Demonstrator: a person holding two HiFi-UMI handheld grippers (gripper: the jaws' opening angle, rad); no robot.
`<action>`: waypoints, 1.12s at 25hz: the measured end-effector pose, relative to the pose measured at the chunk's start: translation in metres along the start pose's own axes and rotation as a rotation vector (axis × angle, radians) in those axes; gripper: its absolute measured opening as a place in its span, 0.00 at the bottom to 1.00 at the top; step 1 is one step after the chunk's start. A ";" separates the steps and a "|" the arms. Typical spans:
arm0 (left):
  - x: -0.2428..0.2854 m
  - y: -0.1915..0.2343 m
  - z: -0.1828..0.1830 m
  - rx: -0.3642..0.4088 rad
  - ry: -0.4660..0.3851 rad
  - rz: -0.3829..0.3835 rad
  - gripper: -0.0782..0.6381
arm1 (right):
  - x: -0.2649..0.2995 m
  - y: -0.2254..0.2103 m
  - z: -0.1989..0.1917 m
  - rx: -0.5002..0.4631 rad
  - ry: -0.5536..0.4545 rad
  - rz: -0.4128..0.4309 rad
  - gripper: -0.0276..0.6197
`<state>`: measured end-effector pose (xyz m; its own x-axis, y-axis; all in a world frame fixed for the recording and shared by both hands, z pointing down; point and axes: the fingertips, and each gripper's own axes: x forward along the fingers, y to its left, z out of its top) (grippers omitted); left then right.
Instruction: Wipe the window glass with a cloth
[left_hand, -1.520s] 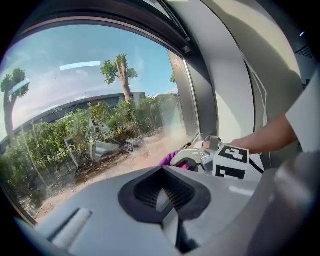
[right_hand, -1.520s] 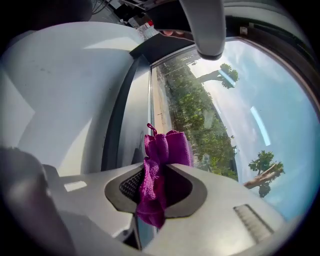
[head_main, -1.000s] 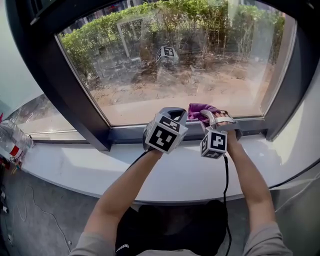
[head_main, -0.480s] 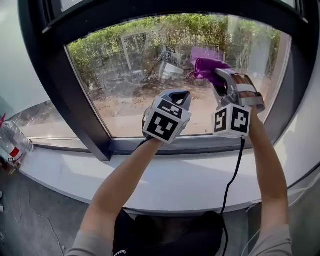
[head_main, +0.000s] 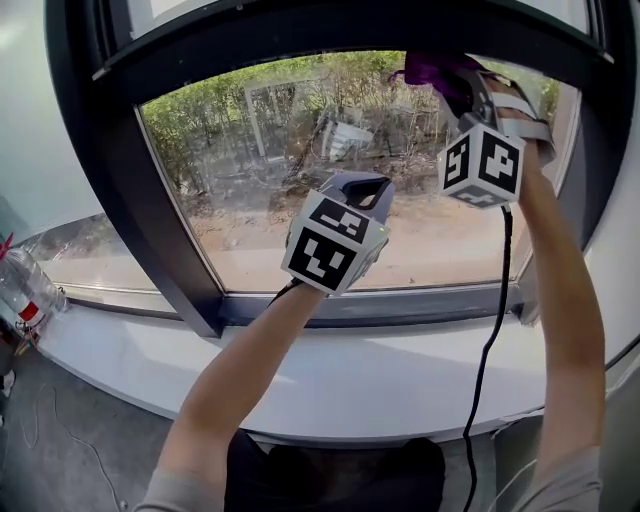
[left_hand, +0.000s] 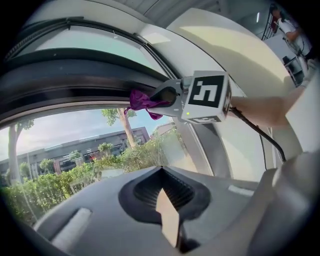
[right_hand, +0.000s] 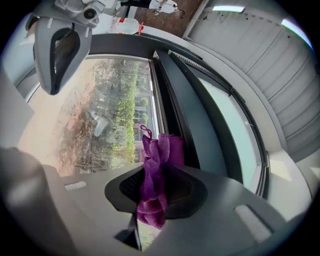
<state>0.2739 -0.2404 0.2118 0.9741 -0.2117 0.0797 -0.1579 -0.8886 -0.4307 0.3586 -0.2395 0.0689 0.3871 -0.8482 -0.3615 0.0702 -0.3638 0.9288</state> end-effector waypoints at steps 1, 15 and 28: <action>0.000 -0.001 -0.001 0.000 0.003 -0.002 0.11 | 0.004 -0.002 -0.006 -0.001 0.014 0.005 0.20; 0.021 -0.020 -0.082 -0.038 0.125 -0.034 0.11 | -0.037 0.126 -0.020 -0.001 -0.004 0.232 0.20; 0.034 -0.081 -0.180 -0.091 0.279 -0.129 0.11 | -0.098 0.296 -0.032 0.123 0.010 0.444 0.20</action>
<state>0.2904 -0.2486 0.4112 0.9068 -0.1869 0.3778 -0.0619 -0.9456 -0.3194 0.3709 -0.2515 0.3824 0.3638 -0.9288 0.0703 -0.2141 -0.0099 0.9768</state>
